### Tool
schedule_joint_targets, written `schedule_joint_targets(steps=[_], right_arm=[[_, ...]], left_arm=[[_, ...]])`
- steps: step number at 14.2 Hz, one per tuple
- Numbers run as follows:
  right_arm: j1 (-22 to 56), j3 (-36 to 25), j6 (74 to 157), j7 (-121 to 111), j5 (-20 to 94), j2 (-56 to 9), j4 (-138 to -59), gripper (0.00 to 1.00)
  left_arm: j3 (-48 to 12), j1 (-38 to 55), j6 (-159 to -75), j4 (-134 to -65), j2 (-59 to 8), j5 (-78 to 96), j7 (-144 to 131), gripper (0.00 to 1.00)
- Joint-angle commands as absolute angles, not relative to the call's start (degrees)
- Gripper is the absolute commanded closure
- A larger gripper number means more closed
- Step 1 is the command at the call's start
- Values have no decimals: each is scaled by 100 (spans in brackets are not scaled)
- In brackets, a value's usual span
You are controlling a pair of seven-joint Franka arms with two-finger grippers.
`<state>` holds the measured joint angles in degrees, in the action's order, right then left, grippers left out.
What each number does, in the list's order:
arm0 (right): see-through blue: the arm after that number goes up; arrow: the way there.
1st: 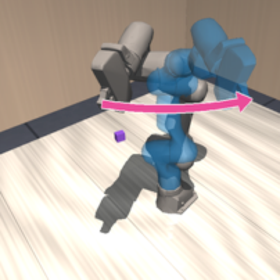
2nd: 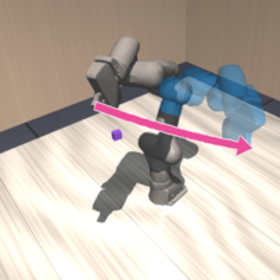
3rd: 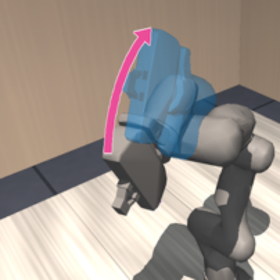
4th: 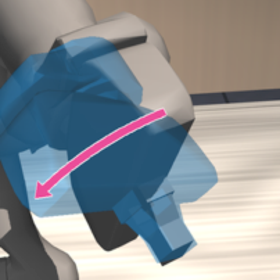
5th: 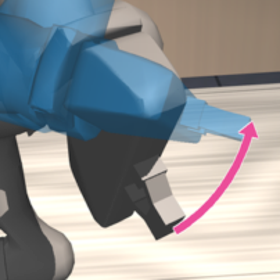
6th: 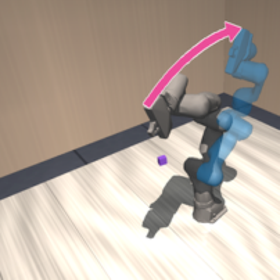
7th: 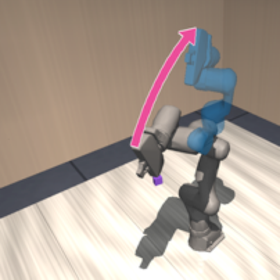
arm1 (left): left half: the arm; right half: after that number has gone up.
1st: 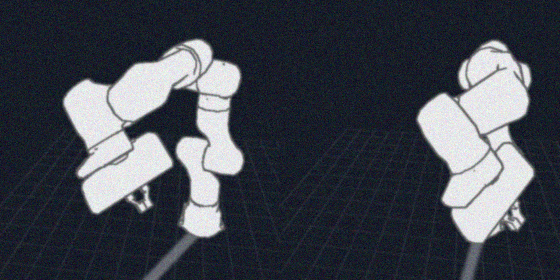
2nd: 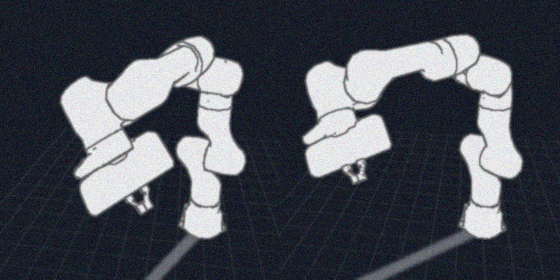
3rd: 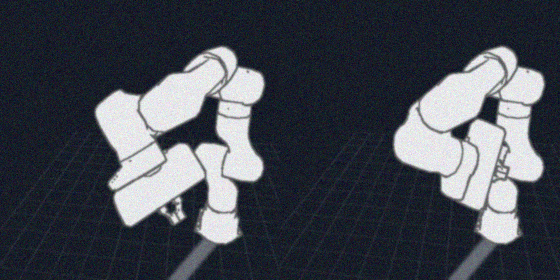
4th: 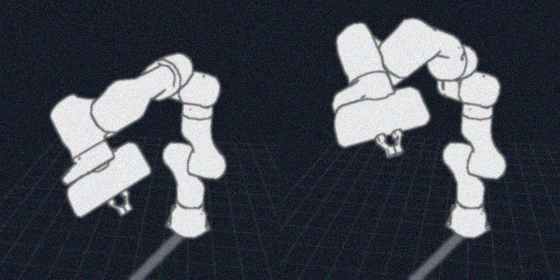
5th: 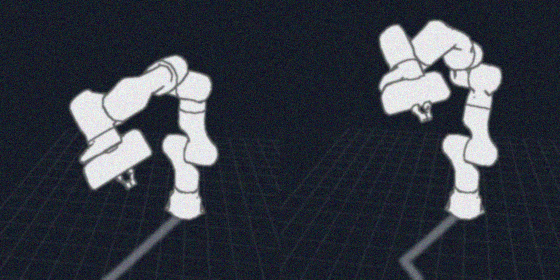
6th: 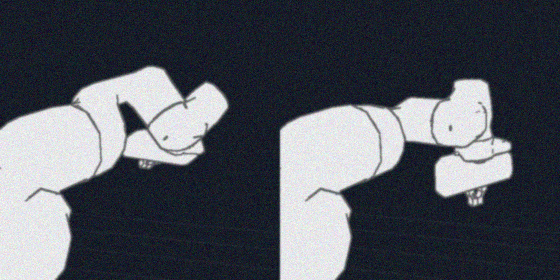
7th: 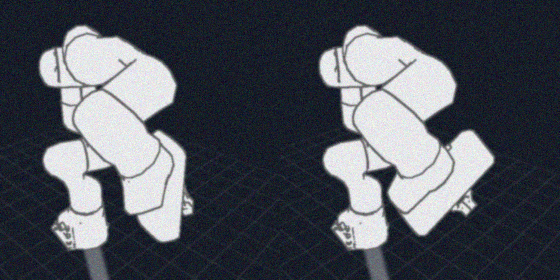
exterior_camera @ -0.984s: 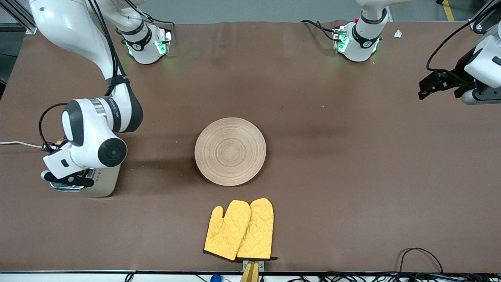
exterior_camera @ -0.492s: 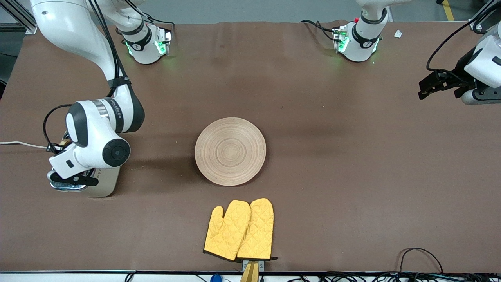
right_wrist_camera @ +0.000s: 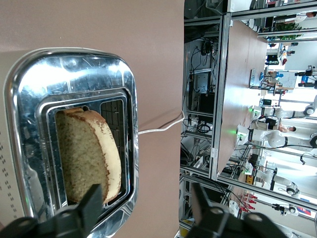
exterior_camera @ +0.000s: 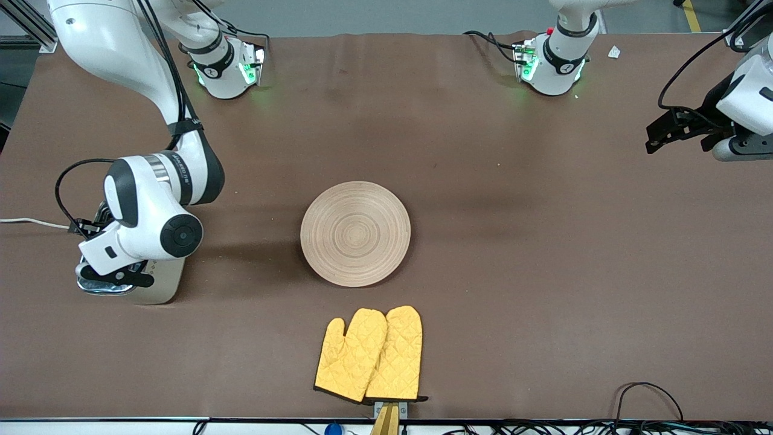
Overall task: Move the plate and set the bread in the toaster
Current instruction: 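Open the right gripper and raise it away from the toaster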
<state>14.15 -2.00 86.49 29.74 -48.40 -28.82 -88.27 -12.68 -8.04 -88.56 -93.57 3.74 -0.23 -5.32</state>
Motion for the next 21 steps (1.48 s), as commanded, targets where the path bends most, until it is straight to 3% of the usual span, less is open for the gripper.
schedule_joint_targets(steps=[1, 8, 13, 16, 21], right_arm=[[1310, -105, 8614, 2980, -4293, -2751, -8580, 0], [1213, -123, 8104, 2777, -2322, -2312, -7375, 0], [731, -106, 8147, 2498, -1374, -1654, -7207, 0], [-95, -26, 8183, 1490, -512, -1354, -7216, 0], [-703, -26, 8051, 27, -97, -941, -7426, 0]], left_arm=[[-1283, -835, -8789, -9290, 378, -44, -484, 0], [-1336, -817, -8930, -9343, 448, -352, -466, 0], [-1336, -826, -8903, -9299, 413, -343, -440, 0], [-1336, -826, -8903, -9281, 404, -343, -431, 0], [-1336, -826, -8895, -9167, 387, -316, -431, 0]])
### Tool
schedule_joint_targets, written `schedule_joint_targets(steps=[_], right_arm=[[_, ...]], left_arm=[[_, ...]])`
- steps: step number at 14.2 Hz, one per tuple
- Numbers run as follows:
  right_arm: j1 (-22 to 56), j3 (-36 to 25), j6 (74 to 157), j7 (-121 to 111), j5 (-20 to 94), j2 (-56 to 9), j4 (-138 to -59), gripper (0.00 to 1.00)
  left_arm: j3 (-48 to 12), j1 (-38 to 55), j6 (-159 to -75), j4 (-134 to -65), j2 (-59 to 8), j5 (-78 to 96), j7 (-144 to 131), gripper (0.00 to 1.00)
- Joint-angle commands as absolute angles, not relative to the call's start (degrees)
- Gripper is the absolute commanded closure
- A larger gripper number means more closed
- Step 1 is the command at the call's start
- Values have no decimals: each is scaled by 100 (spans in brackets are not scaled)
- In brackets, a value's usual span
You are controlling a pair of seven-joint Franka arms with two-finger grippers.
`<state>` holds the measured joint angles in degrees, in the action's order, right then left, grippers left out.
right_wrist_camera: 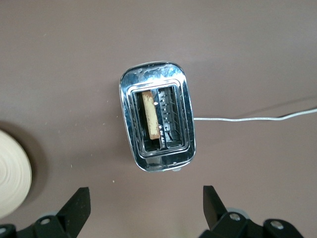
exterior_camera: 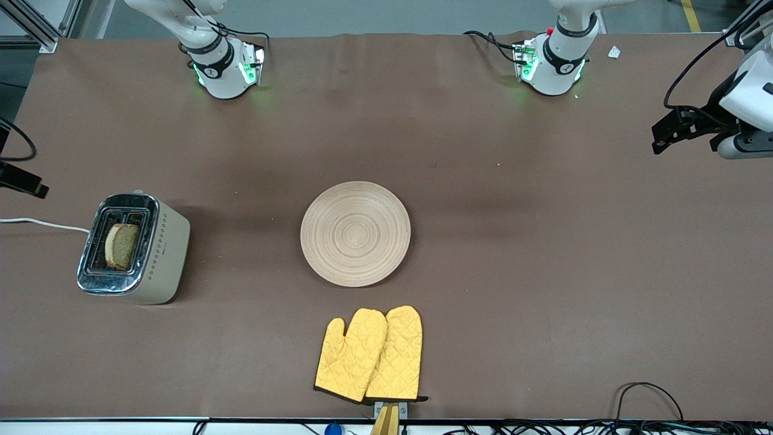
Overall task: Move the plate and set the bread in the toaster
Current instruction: 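Open the right gripper and raise it away from the toaster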
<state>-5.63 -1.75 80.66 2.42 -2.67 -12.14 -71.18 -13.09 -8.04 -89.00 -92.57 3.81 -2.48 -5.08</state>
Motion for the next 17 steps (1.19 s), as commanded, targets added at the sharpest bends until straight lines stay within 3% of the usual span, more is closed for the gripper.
schedule_joint_targets(steps=[1, 5, 17], right_arm=[[-694, -26, 8033, 26, -88, -732, -7609, 0], [-493, -79, 8489, 184, 105, -45, -8480, 0], [-378, -70, 8464, 272, 79, 123, -8534, 0]], left_arm=[[-1336, -826, -8886, -9167, 387, -308, -431, 0], [-1310, -826, -8851, -9158, 387, -308, -431, 0], [-1310, -703, -8798, -9079, 369, -194, -422, 0]])
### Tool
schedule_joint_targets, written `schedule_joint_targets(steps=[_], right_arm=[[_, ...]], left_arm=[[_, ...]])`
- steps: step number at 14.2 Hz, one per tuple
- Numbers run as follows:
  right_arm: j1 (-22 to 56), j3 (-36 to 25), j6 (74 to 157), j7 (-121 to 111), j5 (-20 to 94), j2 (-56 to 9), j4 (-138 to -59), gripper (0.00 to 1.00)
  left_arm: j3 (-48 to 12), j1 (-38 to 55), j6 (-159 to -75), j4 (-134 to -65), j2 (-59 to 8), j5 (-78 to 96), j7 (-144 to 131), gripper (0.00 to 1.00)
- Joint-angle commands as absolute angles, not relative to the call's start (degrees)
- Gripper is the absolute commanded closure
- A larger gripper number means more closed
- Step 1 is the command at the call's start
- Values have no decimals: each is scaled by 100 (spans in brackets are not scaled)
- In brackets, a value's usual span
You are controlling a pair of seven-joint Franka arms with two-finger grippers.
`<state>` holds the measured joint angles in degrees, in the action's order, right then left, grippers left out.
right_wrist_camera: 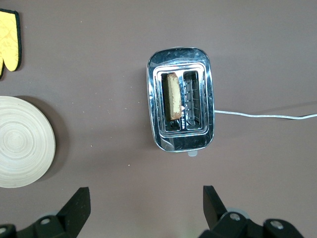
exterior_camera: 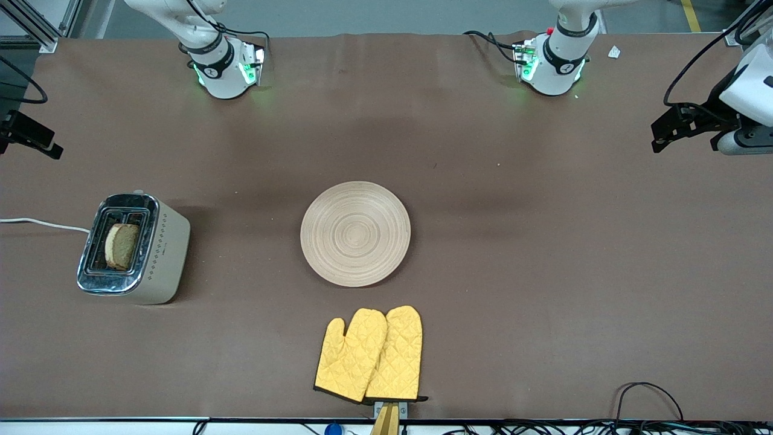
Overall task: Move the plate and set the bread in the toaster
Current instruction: 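Open the right gripper and raise it away from the toaster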
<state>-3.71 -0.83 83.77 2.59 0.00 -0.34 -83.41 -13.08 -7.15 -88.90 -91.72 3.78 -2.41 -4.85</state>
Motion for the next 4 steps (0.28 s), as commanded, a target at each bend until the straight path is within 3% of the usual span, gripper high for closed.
schedule_joint_targets(steps=[1, 4], right_arm=[[-369, -70, 8464, 264, 79, 123, -8543, 0], [-369, -70, 8455, 246, 79, 123, -8560, 0]], left_arm=[[-1318, -703, -8763, -9079, 378, -193, -431, 0], [-1336, -703, -8666, -9079, 387, -193, -431, 0]])
